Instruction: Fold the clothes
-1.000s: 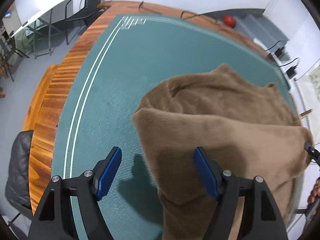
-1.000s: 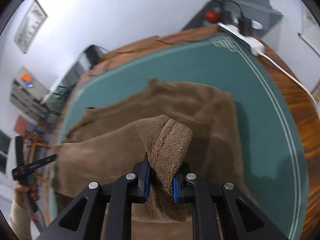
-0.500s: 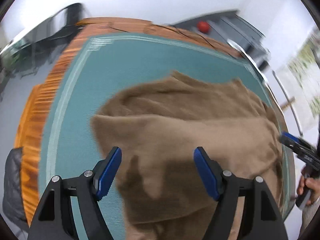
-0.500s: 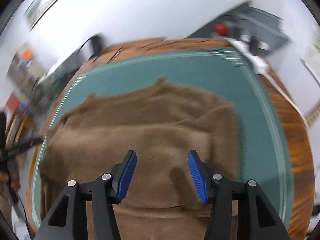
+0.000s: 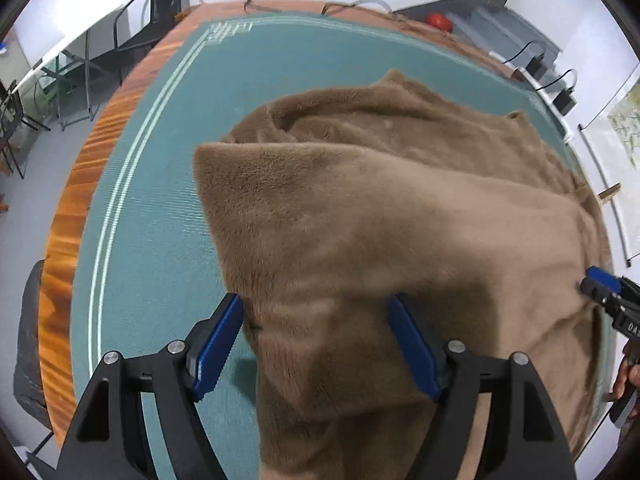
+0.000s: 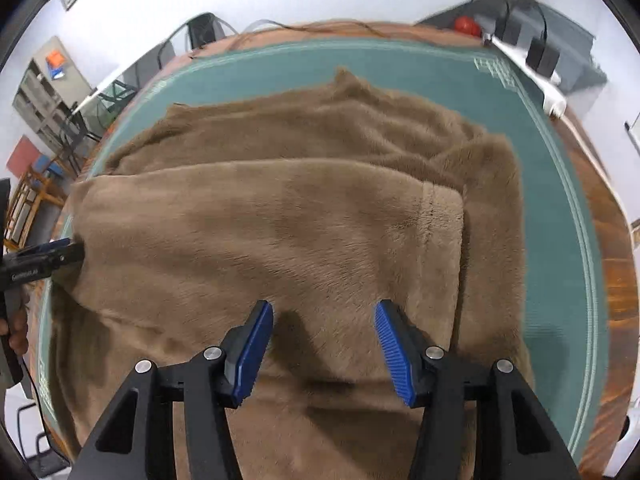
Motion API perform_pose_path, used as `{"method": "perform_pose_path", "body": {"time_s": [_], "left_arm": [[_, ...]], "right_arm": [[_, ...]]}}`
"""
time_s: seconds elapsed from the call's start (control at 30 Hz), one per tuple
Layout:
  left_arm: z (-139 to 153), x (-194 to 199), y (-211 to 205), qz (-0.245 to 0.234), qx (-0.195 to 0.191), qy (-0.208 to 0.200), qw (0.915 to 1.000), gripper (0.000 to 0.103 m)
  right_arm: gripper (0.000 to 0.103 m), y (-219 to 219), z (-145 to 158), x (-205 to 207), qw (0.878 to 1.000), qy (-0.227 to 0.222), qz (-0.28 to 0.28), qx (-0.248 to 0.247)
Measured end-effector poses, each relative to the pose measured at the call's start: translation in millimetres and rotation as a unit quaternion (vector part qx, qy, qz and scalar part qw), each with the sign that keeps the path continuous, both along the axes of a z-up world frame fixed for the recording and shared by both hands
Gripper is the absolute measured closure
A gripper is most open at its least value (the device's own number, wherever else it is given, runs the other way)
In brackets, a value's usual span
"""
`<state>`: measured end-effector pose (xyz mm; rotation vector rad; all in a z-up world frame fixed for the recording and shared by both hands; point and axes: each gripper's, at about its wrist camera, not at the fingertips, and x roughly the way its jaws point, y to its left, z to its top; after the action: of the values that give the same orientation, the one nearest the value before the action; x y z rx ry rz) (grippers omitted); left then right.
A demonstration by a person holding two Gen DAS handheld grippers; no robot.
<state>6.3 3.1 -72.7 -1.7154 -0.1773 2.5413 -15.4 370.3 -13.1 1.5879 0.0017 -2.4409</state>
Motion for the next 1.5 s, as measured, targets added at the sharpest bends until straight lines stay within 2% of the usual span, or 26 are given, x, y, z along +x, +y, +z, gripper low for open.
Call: {"method": "perform_pose_path", "body": {"time_s": [0.13,0.3,0.4,0.47,0.57,0.7,0.83,1.0,1.1,1.17,1.33,1.43,1.5], "left_arm": [[11.0,40.8,17.3,-0.046,0.01,0.004,0.9989,0.023],[-8.8,77.0,33.1,-0.064,-0.007,-0.021,0.9977,0.023],[-22.4,97.9,41.6,-0.072,-0.018,-0.037,0.9965,0.023],[-26.8,106.7,43.3,-0.078,-0.039,-0.034,0.9956,0.023],[-28.8,111.8,38.1,-0.07,-0.051,-0.033,0.9957,0.023],[-15.3,131.5,34.4,-0.055,-0.042,-0.025,0.9972,0.023],[-1.0,172.1,43.0,-0.074,-0.034,-0.005,0.9967,0.023],[-12.0,219.3,53.0,-0.086,-0.046,-0.017,0.9951,0.023],[-23.3,238.8,52.4,-0.072,-0.048,-0.029,0.9959,0.023],[-30.3,249.9,52.5,-0.066,-0.056,-0.028,0.9959,0.023],[-31.9,269.4,54.8,-0.053,-0.088,0.003,0.9947,0.022],[-25.5,285.9,49.4,-0.041,-0.091,0.012,0.995,0.022],[-19.3,300.0,43.8,-0.033,-0.086,0.02,0.9956,0.022]], "right_arm": [[0.048,-2.0,9.8,34.6,0.999,-0.016,0.027,-0.026],[0.048,-8.3,-14.4,73.0,0.997,-0.057,0.059,0.001],[0.047,-3.2,-32.4,83.9,0.996,-0.078,0.049,0.001],[0.047,-2.1,-35.5,89.6,0.996,-0.066,0.053,0.005],[0.046,-5.1,-36.1,94.0,0.996,-0.055,0.064,0.024],[0.046,-1.4,-26.0,107.0,0.996,-0.053,0.061,0.021],[0.046,7.8,-12.2,141.8,0.996,-0.042,0.077,0.006],[0.046,14.0,-20.8,173.5,0.992,-0.046,0.11,0.038],[0.046,24.3,-33.0,191.3,0.991,-0.062,0.111,0.042],[0.045,26.1,-36.6,200.1,0.99,-0.057,0.118,0.045],[0.026,23.6,-41.2,216.2,0.987,-0.033,0.146,0.061],[0.026,23.8,-35.3,225.8,0.985,-0.018,0.153,0.08],[0.026,33.2,-25.7,235.0,0.986,-0.002,0.149,0.072]]}}
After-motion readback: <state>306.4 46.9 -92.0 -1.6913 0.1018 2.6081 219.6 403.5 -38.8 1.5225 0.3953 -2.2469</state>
